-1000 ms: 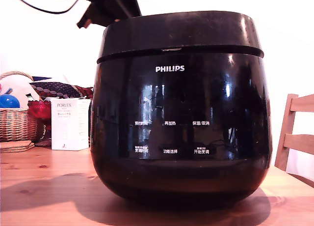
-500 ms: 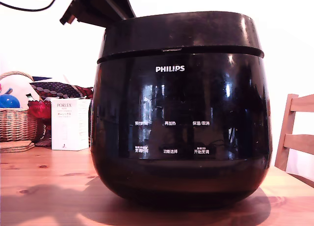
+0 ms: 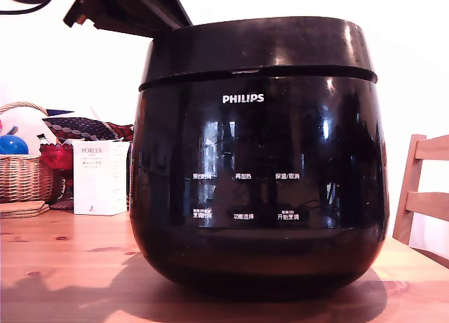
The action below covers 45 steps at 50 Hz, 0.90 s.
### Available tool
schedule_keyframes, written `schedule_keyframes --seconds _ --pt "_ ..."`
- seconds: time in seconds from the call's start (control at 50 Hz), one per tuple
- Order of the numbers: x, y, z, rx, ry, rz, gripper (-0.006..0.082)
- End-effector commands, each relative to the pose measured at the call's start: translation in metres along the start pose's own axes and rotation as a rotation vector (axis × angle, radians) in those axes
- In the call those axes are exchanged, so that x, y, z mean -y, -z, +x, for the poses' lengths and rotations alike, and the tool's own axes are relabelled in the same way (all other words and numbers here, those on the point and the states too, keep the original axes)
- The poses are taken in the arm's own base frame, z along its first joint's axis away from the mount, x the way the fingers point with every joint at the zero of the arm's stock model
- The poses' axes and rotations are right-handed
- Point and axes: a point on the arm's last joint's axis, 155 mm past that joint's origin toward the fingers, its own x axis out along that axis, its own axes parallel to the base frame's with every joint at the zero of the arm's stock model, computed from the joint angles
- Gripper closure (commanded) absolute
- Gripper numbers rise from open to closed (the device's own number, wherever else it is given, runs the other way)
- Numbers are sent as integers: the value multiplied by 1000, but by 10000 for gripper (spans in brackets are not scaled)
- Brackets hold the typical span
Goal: Close the rice cooker by pressing the lid down with medium force
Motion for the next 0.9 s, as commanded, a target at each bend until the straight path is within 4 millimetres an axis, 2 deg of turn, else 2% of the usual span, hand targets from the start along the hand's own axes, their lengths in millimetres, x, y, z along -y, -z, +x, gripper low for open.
schedule_keyframes --seconds 0.0,0.28,0.5,0.74,0.88 --pt "-3 45 7 -94 -15 0 789" --pt "8 64 11 11 3 89 789" --pt "15 70 11 93 -1 126 789" --pt "15 75 11 80 -10 138 789" --pt "11 94 12 2 -21 142 789"
